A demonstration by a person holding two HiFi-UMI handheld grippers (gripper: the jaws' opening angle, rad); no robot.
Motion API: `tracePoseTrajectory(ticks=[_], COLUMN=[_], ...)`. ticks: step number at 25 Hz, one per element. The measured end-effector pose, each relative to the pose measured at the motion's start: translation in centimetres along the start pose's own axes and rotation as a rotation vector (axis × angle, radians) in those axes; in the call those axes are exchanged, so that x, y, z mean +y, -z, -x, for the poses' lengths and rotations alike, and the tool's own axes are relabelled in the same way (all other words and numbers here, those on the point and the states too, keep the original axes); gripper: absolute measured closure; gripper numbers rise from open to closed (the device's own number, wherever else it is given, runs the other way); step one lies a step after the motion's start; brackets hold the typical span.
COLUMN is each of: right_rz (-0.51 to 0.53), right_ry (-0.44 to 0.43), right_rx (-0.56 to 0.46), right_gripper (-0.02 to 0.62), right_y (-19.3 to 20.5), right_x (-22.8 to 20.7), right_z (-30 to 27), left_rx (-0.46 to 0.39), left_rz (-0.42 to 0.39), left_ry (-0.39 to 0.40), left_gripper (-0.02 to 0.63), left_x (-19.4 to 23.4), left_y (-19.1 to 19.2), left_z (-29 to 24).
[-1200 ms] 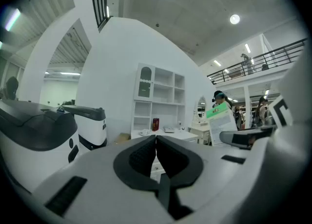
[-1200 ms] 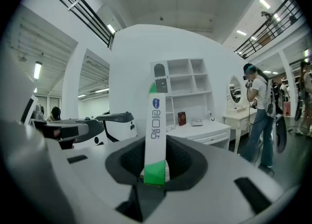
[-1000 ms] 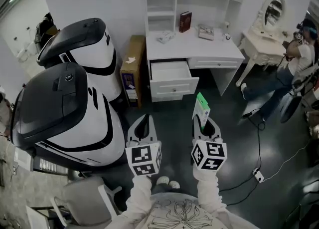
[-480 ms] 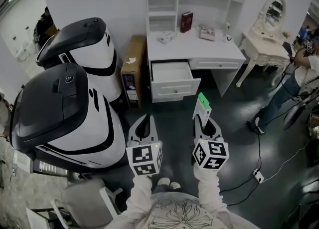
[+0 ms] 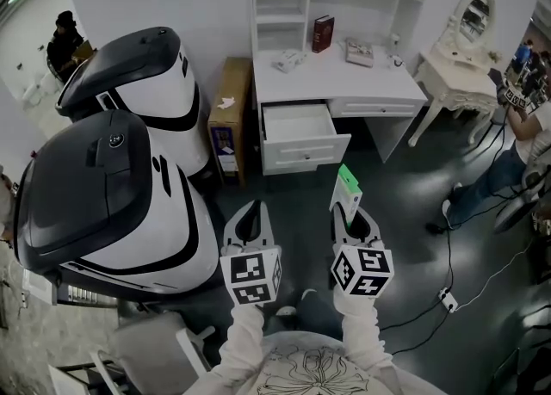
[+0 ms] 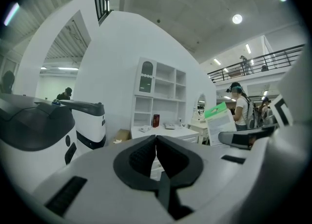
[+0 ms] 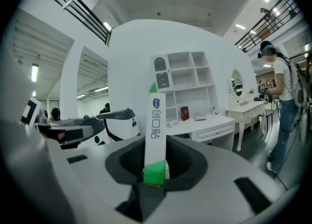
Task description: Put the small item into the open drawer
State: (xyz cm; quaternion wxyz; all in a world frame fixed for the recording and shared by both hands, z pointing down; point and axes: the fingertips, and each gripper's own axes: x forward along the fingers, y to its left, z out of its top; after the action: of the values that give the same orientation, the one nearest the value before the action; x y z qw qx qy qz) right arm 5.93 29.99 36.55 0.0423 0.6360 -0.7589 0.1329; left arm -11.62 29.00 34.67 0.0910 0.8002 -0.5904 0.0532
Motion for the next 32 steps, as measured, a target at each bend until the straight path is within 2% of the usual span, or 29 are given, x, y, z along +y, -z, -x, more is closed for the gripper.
tracePoseTrajectory(ticks=[11, 17, 26, 32], right_rz=[0.001, 0.024, 0.036, 0.029], right_ry=[-0.035, -0.076, -0.129, -0.154], right_rx=[0.019, 0.012, 0.007, 0.003], right_gripper=[0.506, 0.506, 0.506, 0.506], right_y=[-1.3, -3.8, -9.1, -10.5], right_x=[-2.3, -4.8, -10.8, -13.3], right_z=[-7.5, -14.9, -26.3, -31.3], left_rx=[0.016, 0.008, -0.004, -0.006], left_rz=[0.009, 0.009, 0.005, -0.001], left_ry=[-0.043, -0.083, -0.121, -0.157], left_gripper=[0.6, 0.6, 0.6, 0.6], left_x=[1.5, 2.2, 1.2, 1.2], left_y=[-0.5, -1.9, -5.8, -6.8], left_z=[-7.0, -14.3, -26.6, -31.7])
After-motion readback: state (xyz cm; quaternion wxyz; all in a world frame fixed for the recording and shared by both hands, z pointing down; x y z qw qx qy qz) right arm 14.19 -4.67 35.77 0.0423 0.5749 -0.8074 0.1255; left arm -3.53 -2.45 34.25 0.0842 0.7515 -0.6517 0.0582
